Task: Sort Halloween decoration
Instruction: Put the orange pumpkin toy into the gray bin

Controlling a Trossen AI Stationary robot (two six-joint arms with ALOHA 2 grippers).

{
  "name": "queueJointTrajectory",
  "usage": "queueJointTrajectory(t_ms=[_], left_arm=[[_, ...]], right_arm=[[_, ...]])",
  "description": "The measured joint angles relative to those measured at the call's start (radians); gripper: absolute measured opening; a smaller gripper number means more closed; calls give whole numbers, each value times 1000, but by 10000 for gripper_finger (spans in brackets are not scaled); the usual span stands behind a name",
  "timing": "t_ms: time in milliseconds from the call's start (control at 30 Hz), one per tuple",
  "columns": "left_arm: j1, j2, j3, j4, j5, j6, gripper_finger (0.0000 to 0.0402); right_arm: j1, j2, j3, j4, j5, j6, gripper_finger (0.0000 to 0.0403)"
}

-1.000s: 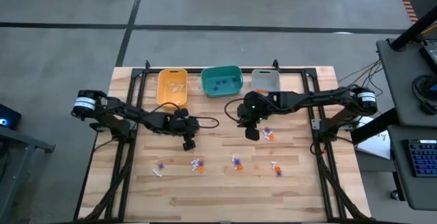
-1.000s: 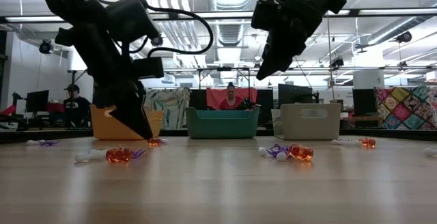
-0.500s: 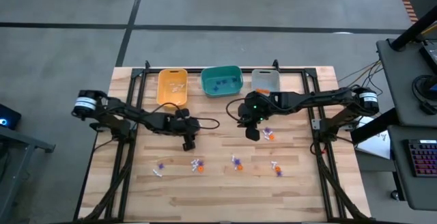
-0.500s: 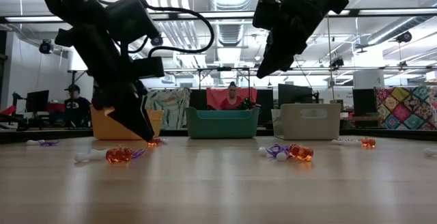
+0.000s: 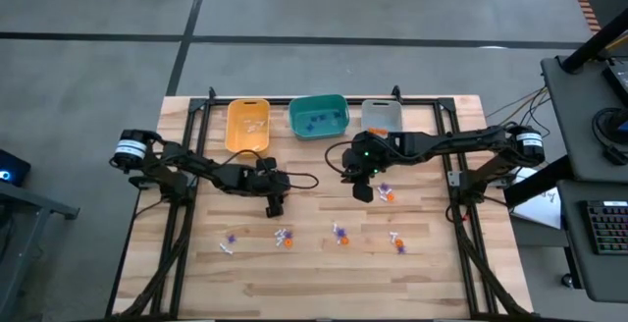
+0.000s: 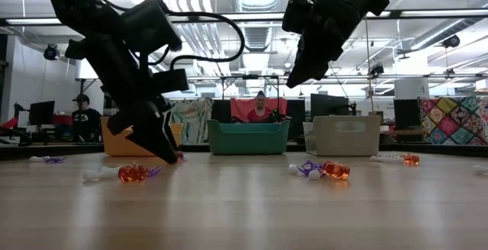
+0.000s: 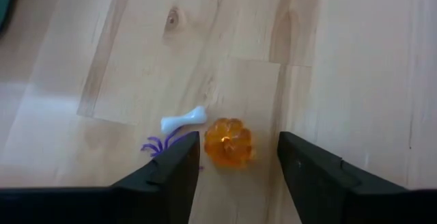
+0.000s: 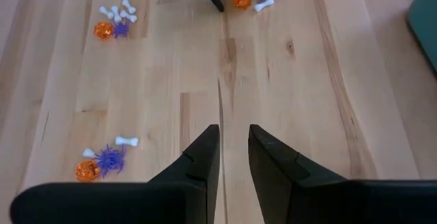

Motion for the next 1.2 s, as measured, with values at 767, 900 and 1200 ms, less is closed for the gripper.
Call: queueJointTrajectory(t_ms=[767,900,1200], left_arm=[[-1,-17,-3,9,12,-39,82],[-2,-27,-5,11,12,-42,61],[-2,-46,-5,75,15,-41,48]], right_arm=[[0,0,0,-4,0,10,68],[0,-3,0,-5,0,8,68],[5,4,-66,162,1,133,68]])
